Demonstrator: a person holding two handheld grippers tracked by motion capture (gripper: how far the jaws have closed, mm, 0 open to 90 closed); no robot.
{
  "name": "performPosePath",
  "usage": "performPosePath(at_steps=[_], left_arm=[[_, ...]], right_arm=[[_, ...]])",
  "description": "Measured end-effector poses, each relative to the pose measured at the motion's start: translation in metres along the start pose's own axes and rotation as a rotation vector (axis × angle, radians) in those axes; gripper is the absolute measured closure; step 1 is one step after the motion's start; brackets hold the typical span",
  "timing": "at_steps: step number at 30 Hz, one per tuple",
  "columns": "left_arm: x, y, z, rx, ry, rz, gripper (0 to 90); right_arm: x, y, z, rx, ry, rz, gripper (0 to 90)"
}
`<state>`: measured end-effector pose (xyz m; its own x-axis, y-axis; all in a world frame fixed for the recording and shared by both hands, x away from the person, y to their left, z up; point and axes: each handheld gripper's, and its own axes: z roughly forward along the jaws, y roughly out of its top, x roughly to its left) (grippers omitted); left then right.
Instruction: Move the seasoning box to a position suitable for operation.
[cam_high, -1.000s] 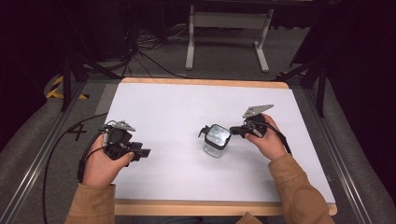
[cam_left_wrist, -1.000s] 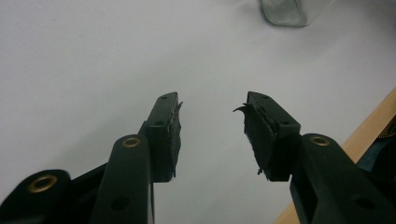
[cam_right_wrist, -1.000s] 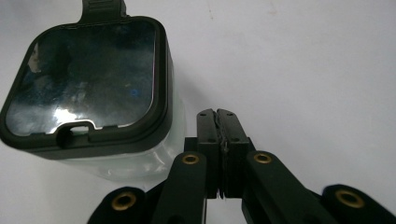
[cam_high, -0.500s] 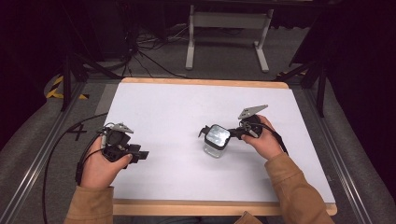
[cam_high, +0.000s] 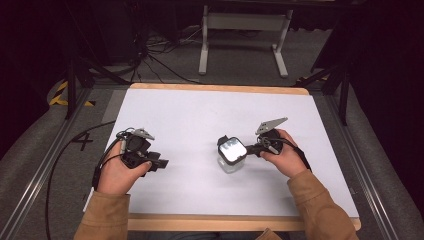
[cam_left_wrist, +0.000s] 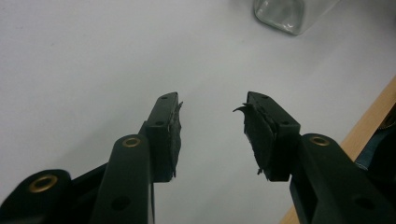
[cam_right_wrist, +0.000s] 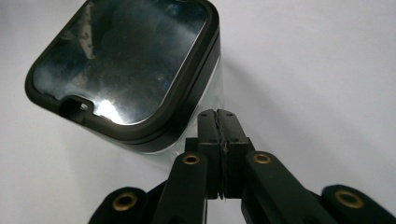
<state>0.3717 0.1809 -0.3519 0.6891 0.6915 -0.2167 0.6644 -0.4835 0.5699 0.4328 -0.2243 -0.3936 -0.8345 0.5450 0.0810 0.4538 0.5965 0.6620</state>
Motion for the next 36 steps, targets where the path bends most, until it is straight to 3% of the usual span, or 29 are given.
performPosePath(at_steps=[13,22,27,31,32,33,34,36], left_arm=[[-0.004,0.016,0.012,0.012,-0.029,0.041,55.9],[-0.003,0.025,0.021,0.017,-0.047,0.058,56.1],[-0.006,0.034,0.027,0.025,-0.060,0.083,56.2],[-0.009,0.038,0.031,0.022,-0.067,0.092,57.2],[-0.010,0.041,0.032,0.021,-0.058,0.126,57.9],[-0.010,0.041,0.032,0.021,-0.058,0.126,58.2],[-0.014,0.046,0.033,-0.007,-0.066,0.185,58.5],[-0.017,0.053,0.033,-0.070,-0.112,0.228,58.5]], right_arm=[[0.017,-0.008,-0.002,0.059,-0.006,-0.031,90.0],[0.027,-0.014,0.004,0.104,0.022,-0.041,90.0],[0.031,-0.020,0.005,0.096,0.041,-0.038,90.0],[0.032,-0.023,-0.002,0.070,0.029,-0.024,90.0],[0.031,-0.024,-0.009,0.057,0.012,-0.024,90.0],[0.031,-0.024,-0.009,0.057,0.012,-0.024,90.0],[0.030,-0.026,-0.019,0.033,-0.003,-0.017,90.0],[0.028,-0.029,-0.027,0.018,-0.008,0.001,90.0]])
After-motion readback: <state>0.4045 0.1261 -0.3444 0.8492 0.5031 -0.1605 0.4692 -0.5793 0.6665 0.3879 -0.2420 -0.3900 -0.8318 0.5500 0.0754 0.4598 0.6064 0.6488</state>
